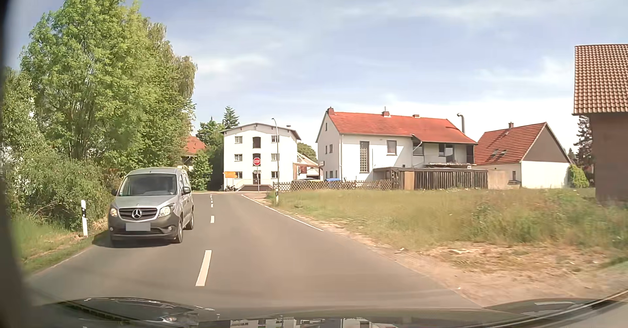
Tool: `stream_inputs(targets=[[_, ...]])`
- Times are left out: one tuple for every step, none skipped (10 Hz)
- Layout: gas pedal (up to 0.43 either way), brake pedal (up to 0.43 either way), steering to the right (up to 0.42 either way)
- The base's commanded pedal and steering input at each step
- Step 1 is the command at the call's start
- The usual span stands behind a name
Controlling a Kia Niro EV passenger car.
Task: Follow the waypoints while adhering to traffic rules and regulations
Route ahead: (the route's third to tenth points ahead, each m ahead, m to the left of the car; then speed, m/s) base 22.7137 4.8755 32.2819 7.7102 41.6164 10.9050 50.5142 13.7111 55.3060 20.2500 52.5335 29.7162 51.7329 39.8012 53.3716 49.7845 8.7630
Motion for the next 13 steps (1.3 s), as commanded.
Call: stream_inputs(targets=[[0.169, 0.0, -0.141], [0.169, 0.0, -0.142], [0.169, 0.0, -0.142], [0.169, 0.0, -0.142], [0.169, 0.0, -0.142], [0.169, 0.0, -0.142], [0.169, 0.0, -0.139], [0.169, 0.0, -0.128], [0.169, 0.0, -0.114], [0.169, 0.0, -0.095], [0.169, 0.0, -0.079], [0.169, 0.0, -0.065], [0.157, 0.0, -0.049]])
